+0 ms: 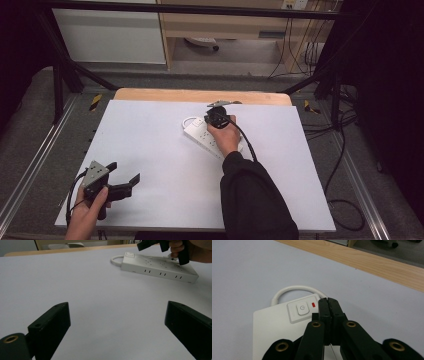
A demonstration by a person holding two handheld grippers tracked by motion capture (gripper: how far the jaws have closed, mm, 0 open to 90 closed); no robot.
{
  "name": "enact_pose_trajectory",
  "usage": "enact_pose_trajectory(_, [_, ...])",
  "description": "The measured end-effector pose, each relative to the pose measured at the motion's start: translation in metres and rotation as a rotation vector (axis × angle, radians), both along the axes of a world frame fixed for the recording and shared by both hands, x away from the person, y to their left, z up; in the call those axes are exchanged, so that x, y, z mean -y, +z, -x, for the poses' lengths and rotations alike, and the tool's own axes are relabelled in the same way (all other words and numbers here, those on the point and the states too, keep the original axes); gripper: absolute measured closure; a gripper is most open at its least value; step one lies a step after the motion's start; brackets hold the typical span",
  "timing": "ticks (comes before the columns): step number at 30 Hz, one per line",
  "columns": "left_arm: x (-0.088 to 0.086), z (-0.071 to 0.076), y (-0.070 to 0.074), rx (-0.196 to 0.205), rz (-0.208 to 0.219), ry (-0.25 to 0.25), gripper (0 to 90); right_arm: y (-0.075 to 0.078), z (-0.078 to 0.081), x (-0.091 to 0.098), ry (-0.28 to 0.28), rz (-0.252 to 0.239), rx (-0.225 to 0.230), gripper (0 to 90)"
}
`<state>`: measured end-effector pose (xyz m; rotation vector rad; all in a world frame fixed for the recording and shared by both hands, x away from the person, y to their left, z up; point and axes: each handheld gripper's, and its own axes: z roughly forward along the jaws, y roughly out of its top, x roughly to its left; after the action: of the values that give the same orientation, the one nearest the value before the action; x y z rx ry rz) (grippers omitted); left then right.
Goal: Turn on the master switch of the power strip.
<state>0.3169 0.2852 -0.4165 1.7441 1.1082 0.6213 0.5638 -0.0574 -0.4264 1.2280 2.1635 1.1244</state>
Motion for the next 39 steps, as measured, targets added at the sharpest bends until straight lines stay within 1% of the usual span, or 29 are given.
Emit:
enact_pose_trajectory(3, [0.000, 0.000, 0.000, -0.002, 0.001, -0.002, 6.4, 0.000, 0.000, -0.001, 0.005, 0.002, 0.003, 90.0])
enact_pose_trajectory(9, [0.000, 0.000, 0.000, -0.001, 0.001, 0.000, 6.4, -0.003, 0.000, -0.002, 0.007, 0.003, -0.005, 90.0])
enact_pose_trajectory(15, [0.000, 0.000, 0.000, 0.001, -0.001, -0.002, 6.4, -0.004, -0.001, -0.006, 0.008, -0.004, -0.004, 90.0])
enact_pose_trajectory(17, [0.000, 0.000, 0.000, 0.000, 0.001, -0.002, 6.4, -0.005, -0.001, -0.008, 0.006, -0.014, -0.005, 90.0])
enact_pose_trajectory(28, [0.000, 0.000, 0.000, 0.003, 0.001, -0.004, 6.4, -0.006, -0.003, -0.021, 0.016, -0.025, 0.004, 90.0])
enact_pose_trajectory(34, [0.000, 0.000, 0.000, 0.004, 0.002, -0.004, 6.3, -0.007, -0.005, -0.026, 0.014, -0.019, 0.004, 90.0])
enact_pose_trajectory(37, [0.000, 0.000, 0.000, 0.004, 0.002, -0.006, 6.4, -0.006, -0.005, -0.027, 0.010, -0.019, -0.003, 90.0])
enact_pose_trajectory(39, [0.000, 0.000, 0.000, 0.005, 0.002, -0.006, 6.4, -0.007, -0.006, -0.027, 0.010, -0.010, -0.006, 90.0])
